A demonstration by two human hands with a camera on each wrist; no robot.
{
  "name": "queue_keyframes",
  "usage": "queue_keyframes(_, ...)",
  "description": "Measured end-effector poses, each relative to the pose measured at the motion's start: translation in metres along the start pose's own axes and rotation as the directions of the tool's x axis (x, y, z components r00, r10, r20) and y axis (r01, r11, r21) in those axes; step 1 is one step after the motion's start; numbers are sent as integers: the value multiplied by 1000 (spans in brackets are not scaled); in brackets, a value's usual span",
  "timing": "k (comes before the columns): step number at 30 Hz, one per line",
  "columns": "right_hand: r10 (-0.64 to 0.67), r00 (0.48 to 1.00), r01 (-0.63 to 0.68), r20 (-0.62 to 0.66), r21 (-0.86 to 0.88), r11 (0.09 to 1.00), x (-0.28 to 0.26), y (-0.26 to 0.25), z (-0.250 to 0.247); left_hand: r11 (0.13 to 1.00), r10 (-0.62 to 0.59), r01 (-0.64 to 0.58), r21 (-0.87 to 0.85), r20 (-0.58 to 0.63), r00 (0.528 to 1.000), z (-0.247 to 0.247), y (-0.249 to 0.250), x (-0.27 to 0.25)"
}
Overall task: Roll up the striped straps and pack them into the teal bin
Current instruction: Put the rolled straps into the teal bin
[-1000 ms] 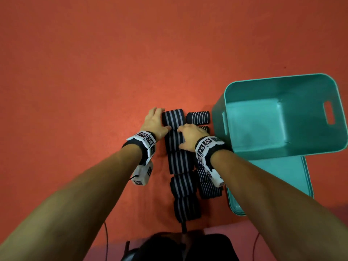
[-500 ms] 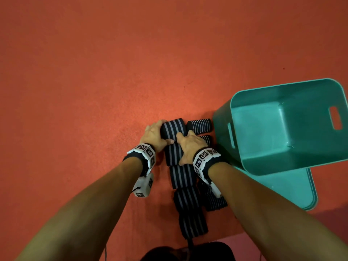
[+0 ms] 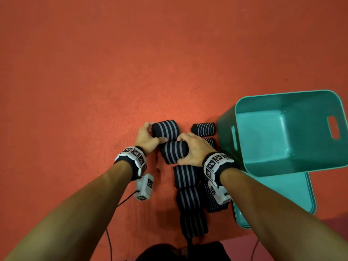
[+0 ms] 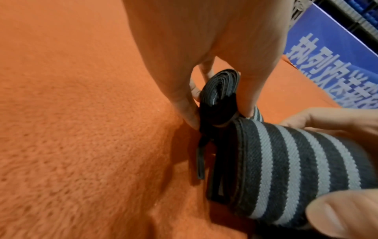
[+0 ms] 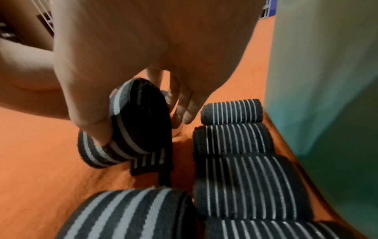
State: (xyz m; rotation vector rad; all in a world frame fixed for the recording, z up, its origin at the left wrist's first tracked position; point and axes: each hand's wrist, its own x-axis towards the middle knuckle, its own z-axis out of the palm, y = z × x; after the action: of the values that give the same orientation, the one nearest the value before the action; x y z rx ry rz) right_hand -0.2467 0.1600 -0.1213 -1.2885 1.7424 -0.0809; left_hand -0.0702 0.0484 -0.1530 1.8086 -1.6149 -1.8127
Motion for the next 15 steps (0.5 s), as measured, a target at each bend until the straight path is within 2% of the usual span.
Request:
queue_keyframes(4, -18, 999, 24, -42, 156, 987, -7, -11, -2, 991, -15, 7, -136, -61, 998, -15, 8, -13)
queue_keyframes(7, 8, 996, 25, -84, 384, 923, -10, -19, -4, 979, -22, -1, -204, -107, 994, -26, 17, -17)
queue_keyframes(10, 86, 990, 0, -110, 614, 790, -14, -29, -13, 965, 0, -31, -259, -120, 993, -36, 25, -22)
queue_keyframes(15, 205, 959, 72, -195, 869, 489, -35, -42, -47, 906, 34, -78, -416, -113, 993, -33, 64, -35)
